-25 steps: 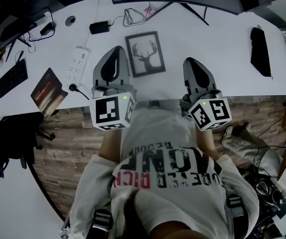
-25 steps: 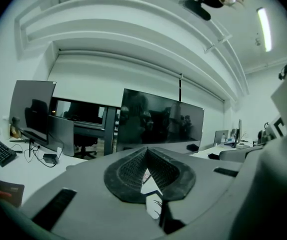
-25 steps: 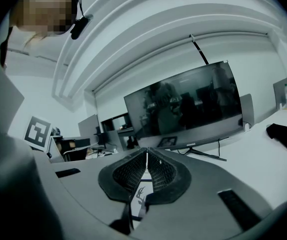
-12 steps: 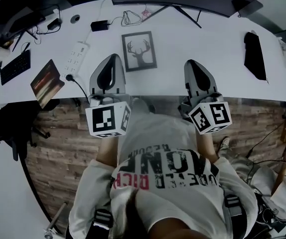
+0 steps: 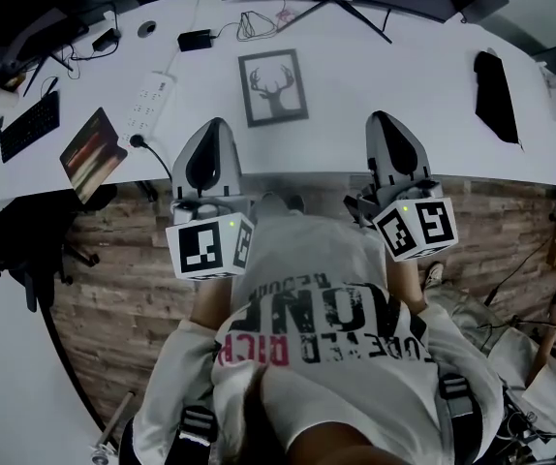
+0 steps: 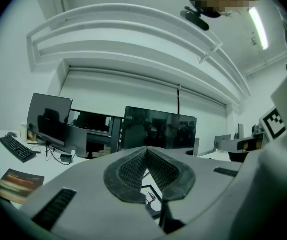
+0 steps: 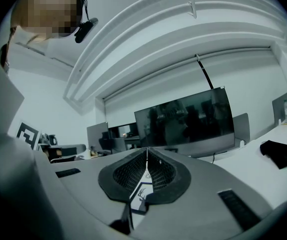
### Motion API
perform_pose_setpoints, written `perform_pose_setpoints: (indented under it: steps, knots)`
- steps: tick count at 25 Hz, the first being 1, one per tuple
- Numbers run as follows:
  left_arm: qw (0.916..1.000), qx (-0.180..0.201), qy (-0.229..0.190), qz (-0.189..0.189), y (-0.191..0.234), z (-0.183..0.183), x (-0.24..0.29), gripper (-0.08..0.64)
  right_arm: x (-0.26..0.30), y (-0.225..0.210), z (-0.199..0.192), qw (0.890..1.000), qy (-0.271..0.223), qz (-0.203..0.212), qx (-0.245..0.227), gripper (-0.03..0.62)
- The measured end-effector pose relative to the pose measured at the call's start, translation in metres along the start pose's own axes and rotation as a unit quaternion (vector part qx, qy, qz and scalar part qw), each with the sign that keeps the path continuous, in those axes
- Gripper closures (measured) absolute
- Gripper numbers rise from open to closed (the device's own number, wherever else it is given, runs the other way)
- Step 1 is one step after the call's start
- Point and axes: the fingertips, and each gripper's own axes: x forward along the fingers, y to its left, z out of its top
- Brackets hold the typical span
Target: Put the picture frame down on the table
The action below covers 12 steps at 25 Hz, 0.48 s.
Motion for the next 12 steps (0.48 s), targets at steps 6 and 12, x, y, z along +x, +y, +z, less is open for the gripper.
perform_pose_setpoints:
  steps: [6,12]
  knots:
    - [0.9998,-0.001,0.003,-0.022,0.012,0.006,0.001,0.557,0.007,0.012,0.006,1.000,-0.002,-0.017,-0.005,0.586]
    - [0.9988,-0.008,0.011,-0.048,0.012,0.007,0.005,0.557,0.014,0.027,0.017,1.000,-0.013,-0.020,-0.005,0.586]
